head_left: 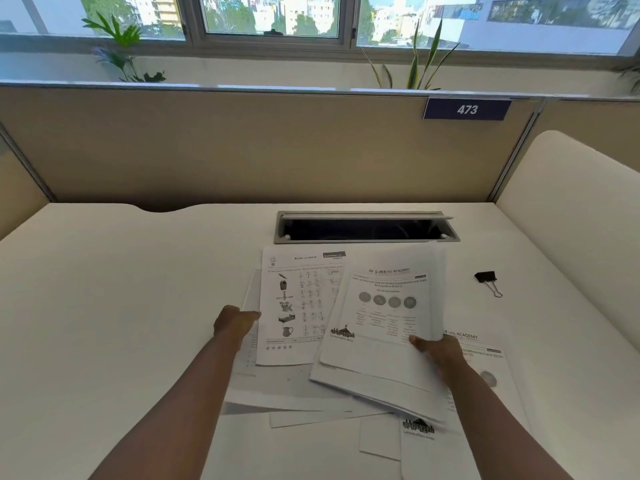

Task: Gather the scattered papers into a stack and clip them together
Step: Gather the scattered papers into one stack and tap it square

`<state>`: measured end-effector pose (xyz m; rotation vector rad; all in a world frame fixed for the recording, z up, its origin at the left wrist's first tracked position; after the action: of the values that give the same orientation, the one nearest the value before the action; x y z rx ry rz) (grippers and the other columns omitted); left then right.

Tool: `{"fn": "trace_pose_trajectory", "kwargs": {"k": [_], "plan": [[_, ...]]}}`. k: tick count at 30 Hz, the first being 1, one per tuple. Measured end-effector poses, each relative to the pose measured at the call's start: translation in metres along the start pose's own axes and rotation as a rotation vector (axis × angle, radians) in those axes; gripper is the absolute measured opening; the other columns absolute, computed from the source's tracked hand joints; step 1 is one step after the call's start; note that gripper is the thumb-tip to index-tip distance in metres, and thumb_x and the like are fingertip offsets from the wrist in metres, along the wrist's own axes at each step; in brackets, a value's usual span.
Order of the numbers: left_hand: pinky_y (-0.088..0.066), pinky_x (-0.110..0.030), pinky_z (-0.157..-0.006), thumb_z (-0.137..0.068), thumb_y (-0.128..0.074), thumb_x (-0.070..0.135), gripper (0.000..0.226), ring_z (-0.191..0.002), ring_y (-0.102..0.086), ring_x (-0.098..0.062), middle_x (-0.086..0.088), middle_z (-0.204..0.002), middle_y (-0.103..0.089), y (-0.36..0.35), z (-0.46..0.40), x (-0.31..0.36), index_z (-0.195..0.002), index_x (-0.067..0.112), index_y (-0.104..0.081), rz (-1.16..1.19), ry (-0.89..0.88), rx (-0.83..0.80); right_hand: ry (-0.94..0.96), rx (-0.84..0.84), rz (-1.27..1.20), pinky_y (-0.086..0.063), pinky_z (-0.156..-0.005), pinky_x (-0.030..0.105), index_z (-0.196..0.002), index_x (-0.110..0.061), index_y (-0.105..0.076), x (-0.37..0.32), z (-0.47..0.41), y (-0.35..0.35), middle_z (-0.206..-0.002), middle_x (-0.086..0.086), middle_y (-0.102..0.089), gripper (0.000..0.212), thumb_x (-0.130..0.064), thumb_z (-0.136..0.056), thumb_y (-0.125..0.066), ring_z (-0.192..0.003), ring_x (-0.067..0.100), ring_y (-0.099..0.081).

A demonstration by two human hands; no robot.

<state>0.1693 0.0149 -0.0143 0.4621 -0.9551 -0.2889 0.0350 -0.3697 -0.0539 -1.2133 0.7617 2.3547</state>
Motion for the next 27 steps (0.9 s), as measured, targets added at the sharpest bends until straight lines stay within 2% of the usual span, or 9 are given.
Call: {"fn": "trace_pose_trajectory", "kwargs": {"k": [2, 3, 5, 10, 14, 17, 22, 24, 27], "plan": [[-0.040, -0.031, -0.091, -0.081, -0.070, 0.022, 0.064, -0.114, -0.052, -0.030, -0.015, -0.122, -0.054, -0.008, 0.003, -0.001, -0.131, -0.009, -0.044, 0.003, 0.002, -0.038, 0.000, 0.005, 0.022, -0.048, -0.096, 0.051, -0.117, 0.009, -0.059, 0.003, -0.006, 0.000, -0.118, 0.027, -0.063, 0.060, -0.011, -0.065, -0.082, -0.107, 0.041, -0.061], [-0.042, -0.032, -0.087, -0.079, -0.072, 0.025, 0.061, -0.109, -0.055, -0.031, -0.018, -0.122, -0.058, -0.010, 0.005, -0.001, -0.125, -0.008, -0.050, -0.019, -0.004, -0.034, -0.001, 0.005, 0.031, -0.048, -0.096, 0.052, -0.116, 0.009, -0.059, 0.004, -0.007, 0.000, -0.118, 0.027, -0.063, 0.059, -0.011, -0.065, -0.082, -0.106, 0.041, -0.061], [-0.048, -0.035, -0.081, -0.073, -0.076, 0.030, 0.050, -0.098, -0.062, -0.034, -0.020, -0.114, -0.067, -0.010, 0.009, -0.004, -0.108, -0.004, -0.062, -0.076, -0.023, 0.021, -0.006, 0.001, 0.044, -0.049, -0.096, 0.052, -0.116, 0.009, -0.060, 0.003, -0.006, 0.000, -0.117, 0.027, -0.063, 0.059, -0.012, -0.066, -0.082, -0.106, 0.041, -0.061], [-0.043, -0.030, -0.069, -0.074, -0.076, 0.024, 0.023, -0.096, -0.065, -0.035, -0.020, -0.105, -0.070, -0.007, 0.017, 0.003, -0.074, 0.005, -0.063, -0.125, -0.091, 0.058, -0.026, -0.001, 0.045, -0.049, -0.095, 0.049, -0.118, 0.010, -0.057, 0.000, -0.001, 0.001, -0.118, 0.027, -0.062, 0.059, -0.011, -0.068, -0.081, -0.107, 0.040, -0.061], [-0.049, -0.032, -0.082, -0.077, -0.073, 0.015, 0.032, -0.102, -0.065, -0.034, -0.020, -0.113, -0.069, 0.011, 0.015, 0.019, -0.103, -0.003, -0.068, -0.081, -0.116, 0.078, -0.020, -0.010, 0.059, -0.049, -0.096, 0.048, -0.119, 0.009, -0.057, 0.001, -0.004, 0.000, -0.120, 0.026, -0.062, 0.059, -0.011, -0.068, -0.081, -0.108, 0.040, -0.060], [-0.046, -0.030, -0.082, -0.079, -0.071, 0.008, 0.038, -0.106, -0.063, -0.034, -0.020, -0.118, -0.066, 0.030, 0.017, 0.036, -0.115, -0.002, -0.064, -0.006, -0.146, 0.098, -0.027, -0.011, 0.070, -0.049, -0.095, 0.047, -0.119, 0.009, -0.057, -0.001, -0.002, 0.001, -0.120, 0.026, -0.062, 0.059, -0.011, -0.069, -0.081, -0.108, 0.040, -0.060], [-0.050, -0.037, -0.094, -0.079, -0.069, 0.004, 0.040, -0.105, -0.063, -0.036, -0.021, -0.120, -0.065, 0.067, 0.021, 0.065, -0.118, -0.002, -0.062, 0.171, -0.225, 0.135, -0.022, -0.020, 0.076, -0.046, -0.080, 0.035, -0.120, 0.010, -0.055, -0.006, 0.005, 0.001, -0.122, 0.027, -0.061, 0.056, -0.007, -0.072, -0.078, -0.096, 0.033, -0.059], [-0.051, -0.046, -0.095, -0.080, -0.067, 0.002, 0.039, -0.104, -0.064, -0.037, -0.022, -0.119, -0.065, 0.075, 0.026, 0.077, -0.118, -0.003, -0.061, 0.253, -0.256, 0.091, -0.016, -0.017, 0.071, -0.043, -0.078, 0.034, -0.120, 0.010, -0.055, -0.007, 0.006, 0.001, -0.121, 0.027, -0.060, 0.054, -0.005, -0.073, -0.076, -0.091, 0.029, -0.055], [-0.052, -0.050, -0.092, -0.081, -0.065, 0.001, 0.037, -0.101, -0.065, -0.038, -0.022, -0.116, -0.065, 0.075, 0.036, 0.095, -0.118, -0.002, -0.060, 0.384, -0.286, -0.022, -0.008, -0.015, 0.080, -0.045, -0.082, 0.034, -0.120, 0.010, -0.055, -0.008, 0.008, 0.001, -0.123, 0.026, -0.060, 0.053, -0.004, -0.073, -0.076, -0.095, 0.033, -0.058]]}}
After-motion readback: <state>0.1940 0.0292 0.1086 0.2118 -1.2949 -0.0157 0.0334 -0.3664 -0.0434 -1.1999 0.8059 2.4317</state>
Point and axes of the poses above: each hand's wrist, its own z-axis away from the middle knuckle, its own y-axis out of the back of the hand, x = y × z, the point moved 7 cm from there along -z, towards the middle knuckle
